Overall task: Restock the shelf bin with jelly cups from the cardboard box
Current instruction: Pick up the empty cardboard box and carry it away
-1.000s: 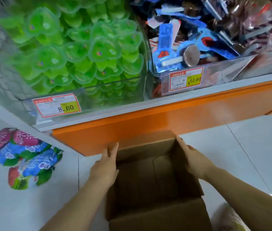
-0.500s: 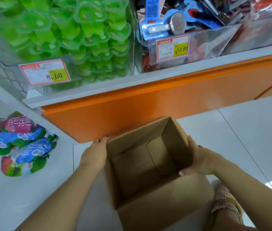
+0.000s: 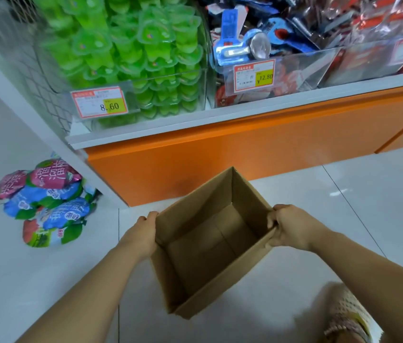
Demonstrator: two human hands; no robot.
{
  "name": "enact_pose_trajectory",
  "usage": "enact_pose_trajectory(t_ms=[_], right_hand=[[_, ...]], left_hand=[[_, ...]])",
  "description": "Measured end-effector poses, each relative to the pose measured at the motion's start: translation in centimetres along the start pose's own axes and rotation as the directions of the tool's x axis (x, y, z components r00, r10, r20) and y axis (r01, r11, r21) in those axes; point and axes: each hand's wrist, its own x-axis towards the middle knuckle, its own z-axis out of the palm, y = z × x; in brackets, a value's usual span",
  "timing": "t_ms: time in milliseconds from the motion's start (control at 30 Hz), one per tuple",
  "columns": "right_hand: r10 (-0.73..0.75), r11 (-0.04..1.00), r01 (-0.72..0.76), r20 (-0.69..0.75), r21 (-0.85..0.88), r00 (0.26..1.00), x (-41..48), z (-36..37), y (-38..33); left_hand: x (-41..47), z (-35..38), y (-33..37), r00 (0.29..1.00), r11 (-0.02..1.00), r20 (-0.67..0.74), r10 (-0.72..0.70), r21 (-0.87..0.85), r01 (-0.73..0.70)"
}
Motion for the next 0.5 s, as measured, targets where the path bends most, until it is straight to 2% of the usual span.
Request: enact_pose_trajectory(t_ms=[167,367,500], right_hand=[[-0.050,0.999,0.049,-0.049,-0.018,0.998,2.7,-2.6,-2.0],[-0.005,0.999,0.009,0.104,-0.043,0.995,3.7,-2.0,-4.1],[-0.008,0.998,0.018,0.146,-0.066,0.989,2.0,-5.5,-7.4]], left_hand=[[2.2,-3.3,-1.6,1.000,0.999,-0.002,0.026,0.020,-0.026],[1.9,-4.7,-3.4,0.986,0.998,0.155,-0.062,0.029,0.058],[-1.7,-8.6,-4.3,0.984,0.994,0.139,-0.113,0.030,0.109]])
